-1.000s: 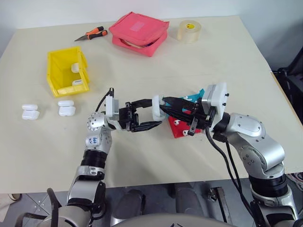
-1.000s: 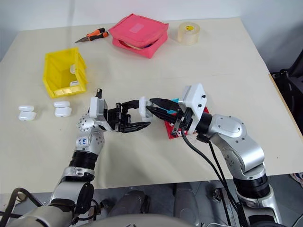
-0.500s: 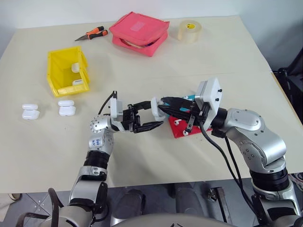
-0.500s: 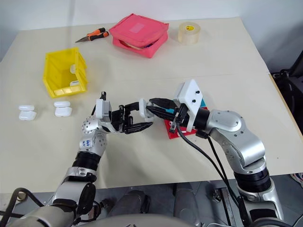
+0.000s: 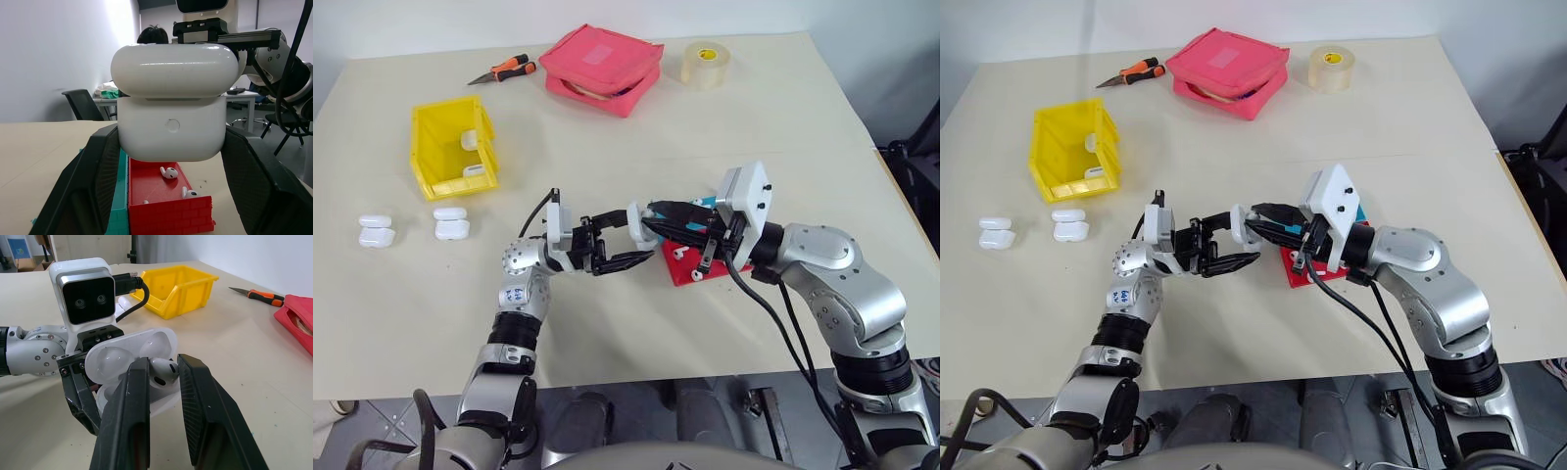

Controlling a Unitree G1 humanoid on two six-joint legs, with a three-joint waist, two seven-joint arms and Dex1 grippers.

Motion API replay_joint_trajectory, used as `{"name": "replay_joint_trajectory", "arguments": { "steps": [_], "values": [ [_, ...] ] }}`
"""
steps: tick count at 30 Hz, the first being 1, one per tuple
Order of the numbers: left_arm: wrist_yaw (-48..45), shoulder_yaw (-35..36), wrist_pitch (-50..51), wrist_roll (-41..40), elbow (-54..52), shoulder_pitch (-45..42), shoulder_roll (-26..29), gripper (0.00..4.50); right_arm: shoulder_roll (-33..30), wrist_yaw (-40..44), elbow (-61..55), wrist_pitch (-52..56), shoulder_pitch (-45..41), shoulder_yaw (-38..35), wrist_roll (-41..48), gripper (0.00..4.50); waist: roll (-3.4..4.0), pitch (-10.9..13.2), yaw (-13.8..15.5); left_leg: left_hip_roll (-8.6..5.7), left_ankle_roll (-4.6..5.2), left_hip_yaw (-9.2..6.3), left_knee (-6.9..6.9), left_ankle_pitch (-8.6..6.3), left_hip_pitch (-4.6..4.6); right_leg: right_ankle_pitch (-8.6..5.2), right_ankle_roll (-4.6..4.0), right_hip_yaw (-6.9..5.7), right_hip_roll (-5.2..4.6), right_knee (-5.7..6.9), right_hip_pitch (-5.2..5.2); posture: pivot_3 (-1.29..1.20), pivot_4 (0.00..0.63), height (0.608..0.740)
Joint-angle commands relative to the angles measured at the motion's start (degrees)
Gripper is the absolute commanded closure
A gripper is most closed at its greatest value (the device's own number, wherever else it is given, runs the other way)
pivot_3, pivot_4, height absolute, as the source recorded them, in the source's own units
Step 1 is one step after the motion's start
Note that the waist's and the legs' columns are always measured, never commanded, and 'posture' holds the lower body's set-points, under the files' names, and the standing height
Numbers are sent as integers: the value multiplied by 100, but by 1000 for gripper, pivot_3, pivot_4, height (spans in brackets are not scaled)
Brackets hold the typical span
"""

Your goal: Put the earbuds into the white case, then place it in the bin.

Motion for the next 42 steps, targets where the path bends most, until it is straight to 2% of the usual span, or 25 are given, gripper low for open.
{"name": "replay_joint_trajectory", "arguments": {
  "steps": [1,4,11,25,42],
  "values": [
    [102,9,-50,-224,-215,-217,-185,1746,44,389,-189,97,-4,473,161,4010,0,0,0,0,0,0,0,0,0,0,0,0,0,0,0,0,150,740],
    [53,35,-25,-306,-238,-213,-219,1746,43,412,-181,109,-28,489,147,4010,0,0,0,0,0,0,0,0,0,0,0,0,0,0,0,0,150,740],
    [-13,98,-20,-407,-238,-199,-296,1746,63,432,-178,93,-189,431,140,1657,0,0,1,0,0,0,0,0,0,0,0,0,0,0,0,0,150,740],
    [-75,117,-95,-433,-104,-214,-337,1746,-99,408,-177,176,-361,133,178,1616,0,0,1,0,0,0,0,0,0,0,0,0,0,0,0,0,150,740],
    [-304,96,-139,-355,41,-102,-157,1746,-394,58,-406,377,-607,-737,485,1616,0,0,5,1,0,0,0,0,-1,0,0,0,-1,-1,0,0,150,740]
  ]
}}
